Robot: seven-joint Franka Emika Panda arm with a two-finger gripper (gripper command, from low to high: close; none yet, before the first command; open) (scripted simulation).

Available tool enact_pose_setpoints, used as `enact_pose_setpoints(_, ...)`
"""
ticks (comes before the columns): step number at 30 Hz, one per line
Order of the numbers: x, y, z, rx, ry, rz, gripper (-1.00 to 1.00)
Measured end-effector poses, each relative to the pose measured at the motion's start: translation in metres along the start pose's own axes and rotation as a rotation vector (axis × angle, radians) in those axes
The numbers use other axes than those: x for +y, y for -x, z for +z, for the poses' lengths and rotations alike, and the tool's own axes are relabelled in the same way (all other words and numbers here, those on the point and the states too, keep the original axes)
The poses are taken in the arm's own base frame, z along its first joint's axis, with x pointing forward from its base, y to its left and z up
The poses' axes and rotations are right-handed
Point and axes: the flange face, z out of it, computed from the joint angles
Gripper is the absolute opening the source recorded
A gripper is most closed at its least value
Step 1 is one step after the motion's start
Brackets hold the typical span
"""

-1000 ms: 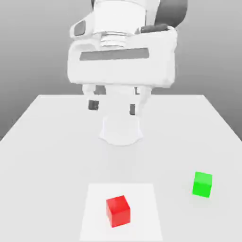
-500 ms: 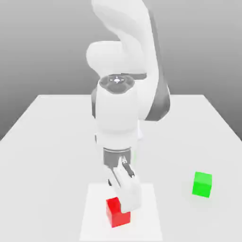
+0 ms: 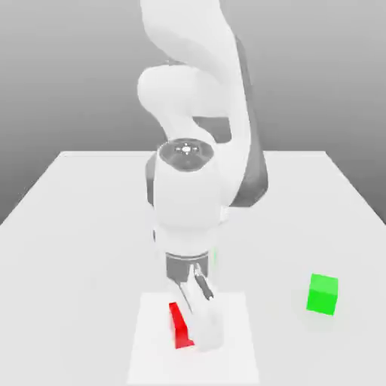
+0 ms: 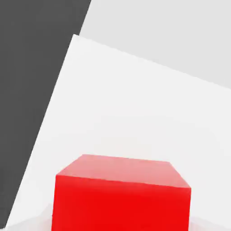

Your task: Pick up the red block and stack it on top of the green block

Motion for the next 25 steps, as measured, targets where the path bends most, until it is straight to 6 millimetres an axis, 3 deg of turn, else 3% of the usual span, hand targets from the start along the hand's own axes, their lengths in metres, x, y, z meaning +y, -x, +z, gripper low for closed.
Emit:
enact_pose_setpoints(3, 0.03, 0.045, -0.011, -0.002, 0.001, -0.104, -1.0)
enact_pose_setpoints(8, 0.099, 0.116, -0.024, -0.004, 0.002, -0.292, -1.0)
enact_pose_setpoints(15, 0.205, 0.175, -0.039, -0.002, 0.001, -0.521, -1.0)
enact_pose_setpoints(21, 0.21, 0.177, 0.01, 0.0, -0.002, -0.526, -1.0)
enact_pose_setpoints(22, 0.211, 0.177, 0.02, 0.0, -0.001, -0.528, 1.0)
enact_pose_setpoints(25, 0.211, 0.177, 0.02, 0.0, -0.001, -0.528, 1.0)
